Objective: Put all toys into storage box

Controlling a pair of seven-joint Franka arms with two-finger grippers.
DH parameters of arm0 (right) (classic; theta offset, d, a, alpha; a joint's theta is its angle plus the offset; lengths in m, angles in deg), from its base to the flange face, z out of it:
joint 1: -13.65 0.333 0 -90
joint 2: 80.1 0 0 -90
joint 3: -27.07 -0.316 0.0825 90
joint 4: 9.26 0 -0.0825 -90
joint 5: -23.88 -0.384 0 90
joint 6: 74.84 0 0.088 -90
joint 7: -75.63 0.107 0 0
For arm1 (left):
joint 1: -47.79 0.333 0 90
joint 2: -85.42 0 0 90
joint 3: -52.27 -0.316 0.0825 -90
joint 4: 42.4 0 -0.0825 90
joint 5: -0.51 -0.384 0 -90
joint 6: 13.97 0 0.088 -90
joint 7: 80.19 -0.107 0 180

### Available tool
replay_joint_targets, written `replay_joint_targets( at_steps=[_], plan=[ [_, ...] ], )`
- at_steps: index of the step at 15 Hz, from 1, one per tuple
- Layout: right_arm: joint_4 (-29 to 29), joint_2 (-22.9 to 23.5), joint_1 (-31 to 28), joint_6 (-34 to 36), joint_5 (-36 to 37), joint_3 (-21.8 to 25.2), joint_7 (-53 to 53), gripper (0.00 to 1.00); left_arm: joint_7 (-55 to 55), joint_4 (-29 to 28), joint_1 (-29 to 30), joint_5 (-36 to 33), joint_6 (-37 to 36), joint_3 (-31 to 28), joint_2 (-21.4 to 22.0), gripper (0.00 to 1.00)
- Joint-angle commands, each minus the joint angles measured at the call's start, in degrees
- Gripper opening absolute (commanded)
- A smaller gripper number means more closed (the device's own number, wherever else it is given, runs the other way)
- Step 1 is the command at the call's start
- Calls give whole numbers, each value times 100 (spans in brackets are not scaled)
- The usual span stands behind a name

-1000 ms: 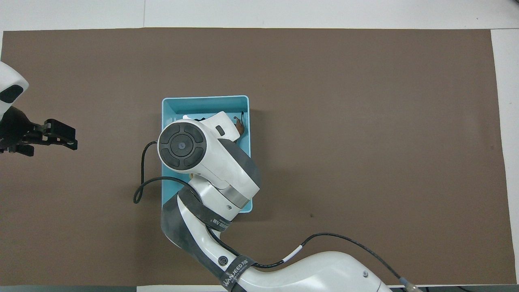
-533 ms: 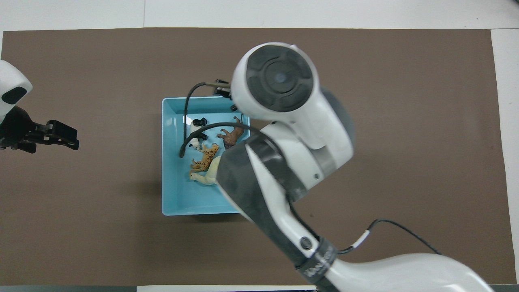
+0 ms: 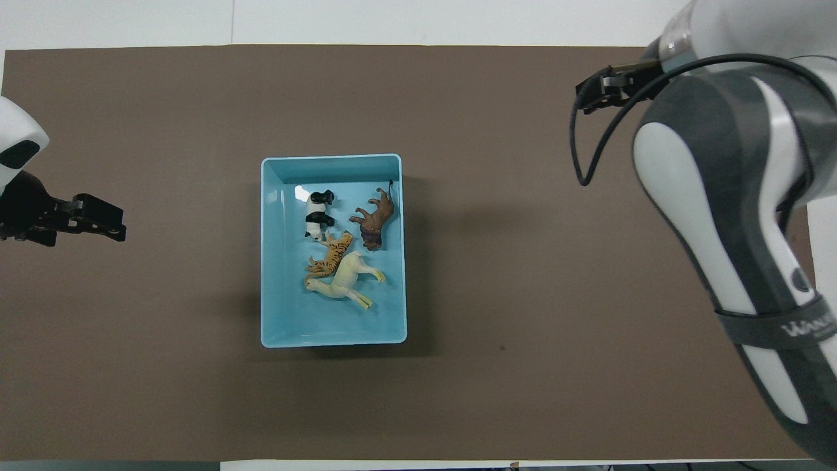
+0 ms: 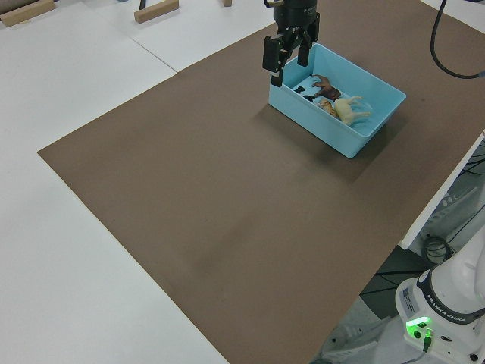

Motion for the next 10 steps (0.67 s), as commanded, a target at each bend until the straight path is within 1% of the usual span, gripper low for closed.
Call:
replay_joint_targets(
  at_steps=[1, 3, 5, 7, 8, 9, 10],
  plan=[
    [480, -637, -349, 517, -29, -85, -115, 100, -44, -54, 49, -72, 38, 11, 84, 100],
    [1084, -1163, -744, 536, -29, -128, -142, 100, -44, -62, 58, -81, 29, 11, 84, 100],
    [1543, -1586, -912, 588, -12, -129, -273, 100, -44, -63, 58, -72, 38, 11, 84, 100],
    [1702, -1729, -1027, 886, -3, -146, -291, 100, -44, -63, 58, -72, 29, 11, 85, 100],
    [1842, -1746, -1062, 844, -3, -155, -300, 100, -44, -63, 58, -72, 29, 11, 84, 100],
    [2070, -1833, -1202, 652, -3, -268, -317, 100, -44, -63, 58, -81, 29, 11, 84, 100],
    [2272, -1886, -1307, 319, -3, -426, -378, 100, -44, -63, 58, -81, 29, 11, 84, 100]
  ],
)
